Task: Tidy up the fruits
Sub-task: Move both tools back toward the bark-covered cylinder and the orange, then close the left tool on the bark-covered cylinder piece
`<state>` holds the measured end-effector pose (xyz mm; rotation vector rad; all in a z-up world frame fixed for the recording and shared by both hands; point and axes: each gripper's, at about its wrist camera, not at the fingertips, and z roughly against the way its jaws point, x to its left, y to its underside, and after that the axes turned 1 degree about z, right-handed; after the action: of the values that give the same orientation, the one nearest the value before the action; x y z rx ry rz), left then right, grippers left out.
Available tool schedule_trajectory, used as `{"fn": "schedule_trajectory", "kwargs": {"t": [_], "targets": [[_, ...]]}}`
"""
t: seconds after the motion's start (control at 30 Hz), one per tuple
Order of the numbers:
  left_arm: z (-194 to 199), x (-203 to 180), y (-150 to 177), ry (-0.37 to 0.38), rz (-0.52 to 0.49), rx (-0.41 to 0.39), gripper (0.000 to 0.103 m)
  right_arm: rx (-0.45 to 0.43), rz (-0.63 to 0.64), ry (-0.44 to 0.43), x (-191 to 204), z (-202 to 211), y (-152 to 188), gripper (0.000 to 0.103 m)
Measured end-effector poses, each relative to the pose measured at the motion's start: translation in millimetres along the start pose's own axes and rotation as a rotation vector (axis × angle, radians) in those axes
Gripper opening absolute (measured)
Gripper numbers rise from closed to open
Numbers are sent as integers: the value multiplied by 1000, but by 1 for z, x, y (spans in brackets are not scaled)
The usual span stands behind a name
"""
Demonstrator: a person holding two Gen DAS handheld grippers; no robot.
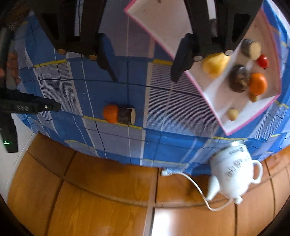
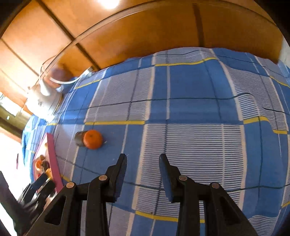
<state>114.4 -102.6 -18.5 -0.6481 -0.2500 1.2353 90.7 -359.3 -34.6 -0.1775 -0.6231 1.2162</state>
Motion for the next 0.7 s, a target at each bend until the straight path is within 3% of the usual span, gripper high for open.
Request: {"fn": "schedule_trajectory", "kwargs": {"t": [0.07,0.23,0.33,0.53,0.7], "targets": [[-14,-1,-6,29,35,41,50,12,14,-3,3,-2,1,37],[-31,-1,-21,13,76,43,50,60,34,-28,11,-10,6,37],[-43,-2,-39,25,119,41,59,48,43,-38,15,-7,6,37],[-76,-3,-70,-15,107,46,63,47,25,-39,11,-6,4,37],[-90,0,-76,-23,79,59,68,54,25,-41,11,-6,4,37]]}}
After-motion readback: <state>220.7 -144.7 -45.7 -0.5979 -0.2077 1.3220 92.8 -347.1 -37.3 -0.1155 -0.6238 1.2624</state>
